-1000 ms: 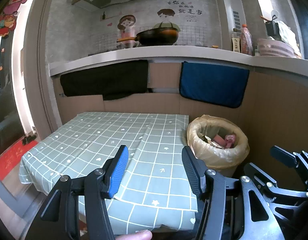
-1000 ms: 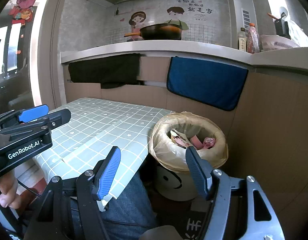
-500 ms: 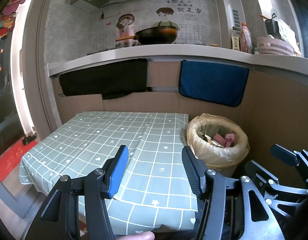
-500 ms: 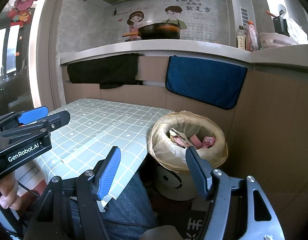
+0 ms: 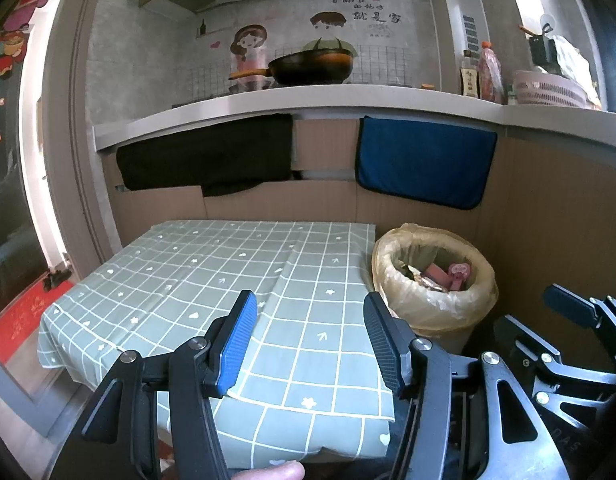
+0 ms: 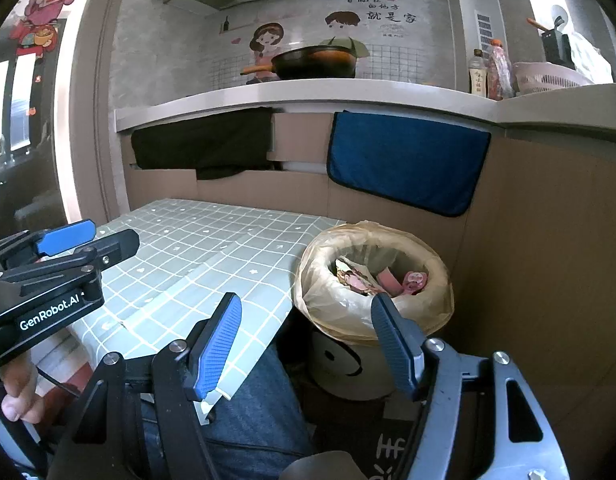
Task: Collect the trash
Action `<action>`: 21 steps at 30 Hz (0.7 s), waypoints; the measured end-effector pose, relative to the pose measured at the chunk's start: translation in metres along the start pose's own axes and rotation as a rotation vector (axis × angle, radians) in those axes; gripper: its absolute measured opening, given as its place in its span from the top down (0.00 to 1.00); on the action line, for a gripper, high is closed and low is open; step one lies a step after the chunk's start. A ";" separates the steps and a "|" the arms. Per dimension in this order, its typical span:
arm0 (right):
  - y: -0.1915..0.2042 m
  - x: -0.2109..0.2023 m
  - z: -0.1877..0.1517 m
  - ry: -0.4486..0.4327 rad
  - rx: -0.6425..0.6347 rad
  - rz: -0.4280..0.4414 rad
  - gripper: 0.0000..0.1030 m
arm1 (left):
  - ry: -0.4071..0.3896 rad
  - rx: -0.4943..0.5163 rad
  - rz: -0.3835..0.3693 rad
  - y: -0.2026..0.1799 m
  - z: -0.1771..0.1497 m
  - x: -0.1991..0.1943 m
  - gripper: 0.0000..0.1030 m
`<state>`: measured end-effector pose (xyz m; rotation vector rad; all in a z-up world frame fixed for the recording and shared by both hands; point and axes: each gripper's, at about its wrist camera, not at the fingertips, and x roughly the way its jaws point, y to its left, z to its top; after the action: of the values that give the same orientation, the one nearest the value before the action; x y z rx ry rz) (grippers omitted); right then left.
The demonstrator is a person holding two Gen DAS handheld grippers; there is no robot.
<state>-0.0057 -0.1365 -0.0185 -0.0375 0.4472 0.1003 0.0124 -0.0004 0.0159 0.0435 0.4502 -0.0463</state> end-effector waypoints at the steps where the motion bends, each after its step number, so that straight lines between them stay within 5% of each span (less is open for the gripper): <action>1: 0.001 0.000 0.000 0.000 0.001 -0.001 0.38 | -0.002 0.001 -0.003 0.000 0.000 0.000 0.45; 21: 0.000 -0.003 0.000 0.002 0.011 -0.002 0.38 | -0.009 0.009 -0.013 -0.003 -0.002 -0.002 0.45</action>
<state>-0.0086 -0.1372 -0.0175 -0.0268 0.4494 0.0959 0.0094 -0.0031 0.0154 0.0495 0.4411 -0.0609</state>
